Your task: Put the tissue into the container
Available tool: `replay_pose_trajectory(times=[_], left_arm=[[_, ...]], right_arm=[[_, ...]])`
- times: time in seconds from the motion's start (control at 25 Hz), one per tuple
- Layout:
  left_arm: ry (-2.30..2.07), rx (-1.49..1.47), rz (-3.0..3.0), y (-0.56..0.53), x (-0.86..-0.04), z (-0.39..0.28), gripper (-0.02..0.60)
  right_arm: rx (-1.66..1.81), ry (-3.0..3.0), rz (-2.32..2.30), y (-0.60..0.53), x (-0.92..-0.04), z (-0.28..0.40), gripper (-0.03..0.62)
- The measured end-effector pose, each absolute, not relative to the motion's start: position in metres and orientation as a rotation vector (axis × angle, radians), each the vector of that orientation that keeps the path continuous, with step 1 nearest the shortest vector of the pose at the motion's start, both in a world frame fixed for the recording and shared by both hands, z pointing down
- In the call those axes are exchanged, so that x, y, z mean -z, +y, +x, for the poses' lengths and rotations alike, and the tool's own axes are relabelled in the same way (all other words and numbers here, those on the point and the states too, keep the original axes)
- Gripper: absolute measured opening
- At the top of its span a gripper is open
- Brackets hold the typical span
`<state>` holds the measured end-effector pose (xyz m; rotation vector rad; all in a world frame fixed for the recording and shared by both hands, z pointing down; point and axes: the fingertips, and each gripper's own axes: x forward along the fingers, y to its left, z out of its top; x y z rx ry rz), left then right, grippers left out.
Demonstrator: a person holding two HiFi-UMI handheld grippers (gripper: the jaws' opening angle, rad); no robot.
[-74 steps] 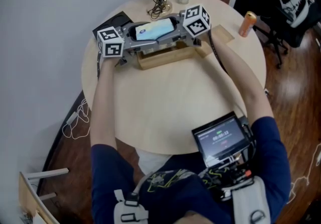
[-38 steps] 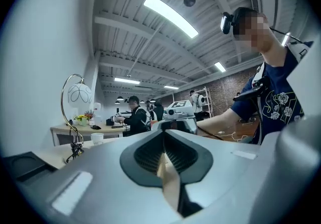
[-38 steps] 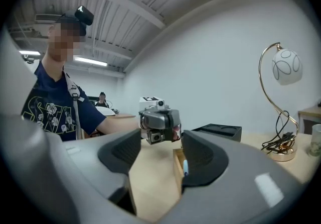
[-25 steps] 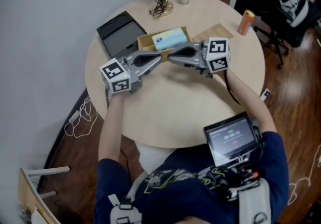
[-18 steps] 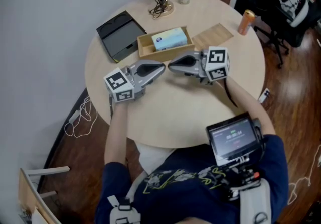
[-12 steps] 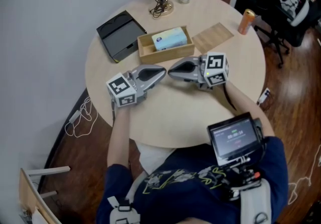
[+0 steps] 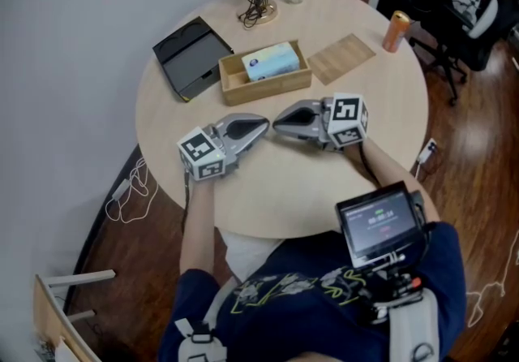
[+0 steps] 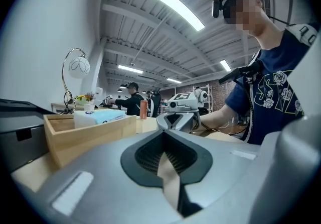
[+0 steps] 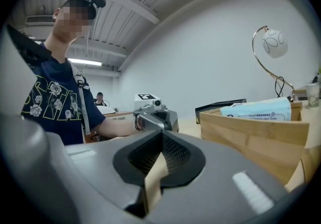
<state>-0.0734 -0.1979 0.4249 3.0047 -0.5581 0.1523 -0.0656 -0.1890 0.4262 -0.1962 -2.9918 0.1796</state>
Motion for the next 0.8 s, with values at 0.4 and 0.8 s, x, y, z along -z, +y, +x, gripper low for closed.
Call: replay_pose_trajectory(times=[0.4, 0.8], left_arm=[[-0.539, -0.199, 2.99, -0.195, -0.432, -0.071, 0.005], [-0.526, -0.209, 2.998, -0.199, -0.437, -0.074, 0.005]], right_arm=[[-0.092, -2.982, -0.189, -0.185, -0.429, -0.064, -0.005], [-0.096, -2.975, -0.209, -0.188, -0.434, -0.067, -0.005]])
